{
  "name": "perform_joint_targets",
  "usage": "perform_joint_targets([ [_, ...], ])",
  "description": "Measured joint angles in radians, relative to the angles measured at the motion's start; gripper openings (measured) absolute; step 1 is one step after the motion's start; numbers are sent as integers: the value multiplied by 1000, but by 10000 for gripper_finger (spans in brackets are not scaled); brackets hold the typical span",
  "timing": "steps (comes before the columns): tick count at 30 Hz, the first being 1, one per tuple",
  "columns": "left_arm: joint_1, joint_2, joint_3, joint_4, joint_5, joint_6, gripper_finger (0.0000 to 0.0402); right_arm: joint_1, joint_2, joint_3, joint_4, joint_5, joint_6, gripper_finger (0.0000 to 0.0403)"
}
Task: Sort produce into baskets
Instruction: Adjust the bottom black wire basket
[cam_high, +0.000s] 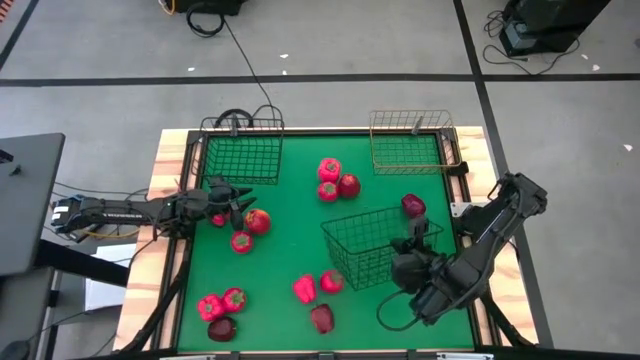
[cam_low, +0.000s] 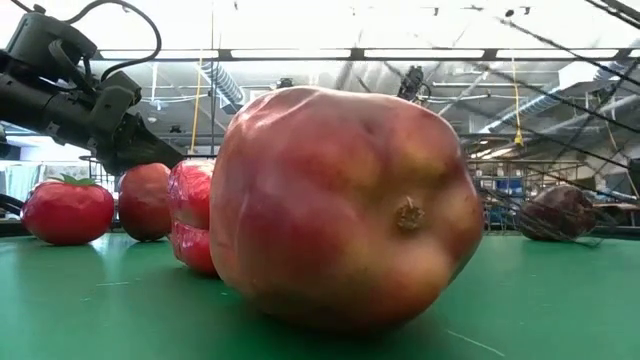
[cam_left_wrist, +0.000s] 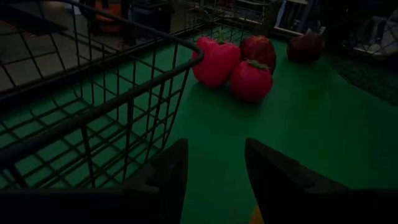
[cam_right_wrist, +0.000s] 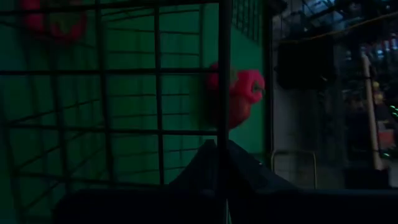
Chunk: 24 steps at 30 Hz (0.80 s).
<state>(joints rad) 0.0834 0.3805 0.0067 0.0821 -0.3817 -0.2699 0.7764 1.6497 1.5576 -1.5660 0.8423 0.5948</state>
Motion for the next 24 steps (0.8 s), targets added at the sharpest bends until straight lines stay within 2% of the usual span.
perform_joint_targets([
  [3, 0, 0, 0, -1, 0, 0, 166, 18, -2, -81, -6, 21, 88, 19],
  [9, 0, 0, 0, -7, 0, 2, 166, 86, -1, -201, -8, -77, 262, 19],
  [14, 0, 0, 0, -7, 0, 2, 166, 133, 1, -226, 47, -394, 319, 20],
  [17, 0, 0, 0, -4, 0, -1, 166, 156, 0, -216, 109, -551, 371, 41],
  [24, 0, 0, 0, 2, 0, -23, 166, 173, -1, -216, 252, -782, 555, 116],
])
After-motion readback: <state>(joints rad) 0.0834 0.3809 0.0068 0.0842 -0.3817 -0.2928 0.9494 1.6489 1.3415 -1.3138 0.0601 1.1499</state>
